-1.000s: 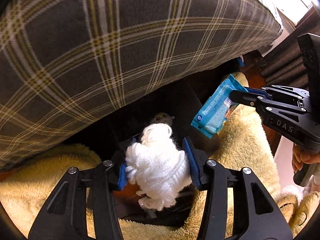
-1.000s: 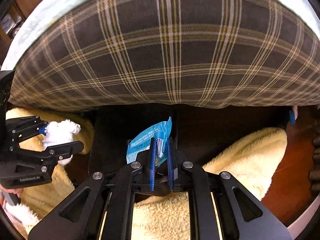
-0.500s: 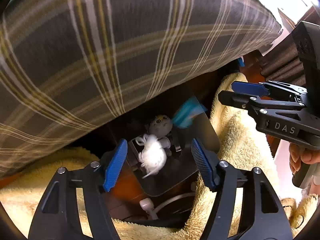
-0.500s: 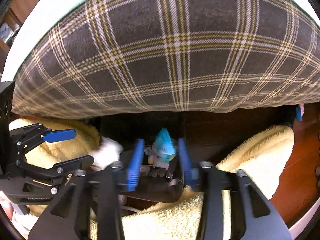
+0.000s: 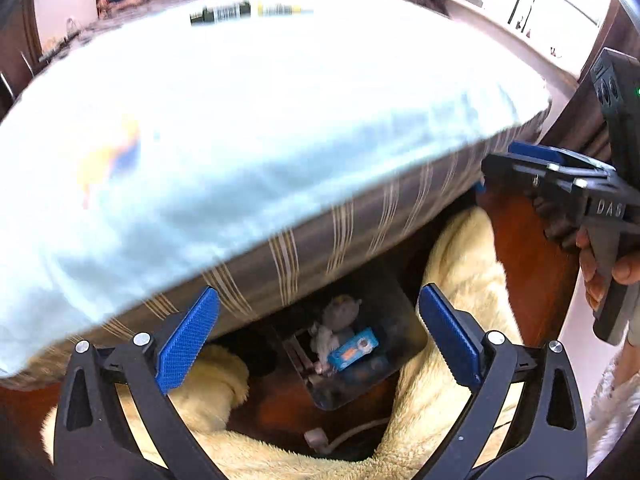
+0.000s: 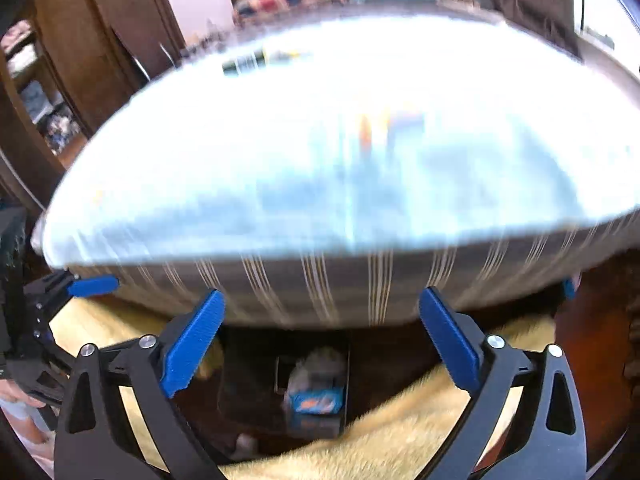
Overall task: Collect trash
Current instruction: 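Raise both open tools back over the two bottles on the bed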
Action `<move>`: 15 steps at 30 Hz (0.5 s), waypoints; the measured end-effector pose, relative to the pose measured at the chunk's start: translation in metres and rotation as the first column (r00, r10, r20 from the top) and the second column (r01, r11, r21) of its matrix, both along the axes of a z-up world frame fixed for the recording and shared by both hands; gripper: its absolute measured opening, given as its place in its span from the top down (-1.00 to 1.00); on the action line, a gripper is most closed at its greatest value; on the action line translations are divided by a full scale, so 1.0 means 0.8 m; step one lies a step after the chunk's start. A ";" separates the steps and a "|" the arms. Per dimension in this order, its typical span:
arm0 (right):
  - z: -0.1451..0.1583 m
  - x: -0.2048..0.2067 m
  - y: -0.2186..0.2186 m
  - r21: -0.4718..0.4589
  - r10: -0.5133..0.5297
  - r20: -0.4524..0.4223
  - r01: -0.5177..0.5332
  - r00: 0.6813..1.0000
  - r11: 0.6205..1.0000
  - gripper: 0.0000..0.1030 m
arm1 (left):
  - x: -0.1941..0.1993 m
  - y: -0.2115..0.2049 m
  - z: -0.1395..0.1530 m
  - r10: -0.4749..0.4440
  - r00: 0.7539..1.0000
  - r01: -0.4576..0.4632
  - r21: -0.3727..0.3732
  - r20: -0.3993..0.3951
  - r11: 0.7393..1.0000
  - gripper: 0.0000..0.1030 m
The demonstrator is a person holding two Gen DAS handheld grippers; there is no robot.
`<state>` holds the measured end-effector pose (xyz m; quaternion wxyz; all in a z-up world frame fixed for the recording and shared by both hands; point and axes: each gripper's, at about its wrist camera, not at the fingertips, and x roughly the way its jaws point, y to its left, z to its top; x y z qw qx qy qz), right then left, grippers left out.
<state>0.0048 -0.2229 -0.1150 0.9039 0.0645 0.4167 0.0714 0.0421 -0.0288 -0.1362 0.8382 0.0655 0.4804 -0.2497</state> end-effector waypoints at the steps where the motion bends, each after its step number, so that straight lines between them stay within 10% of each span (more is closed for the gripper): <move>1: 0.015 0.004 0.001 -0.005 0.008 0.033 -0.008 0.999 1.000 -0.93 | 0.002 0.001 0.012 0.002 1.000 -0.001 -0.008 0.017 1.000 -0.84; 15: 0.055 0.163 0.012 -0.015 0.041 0.093 -0.040 0.995 0.999 -0.93 | 0.115 0.028 0.098 0.130 0.983 -0.124 -0.052 0.132 0.991 -0.84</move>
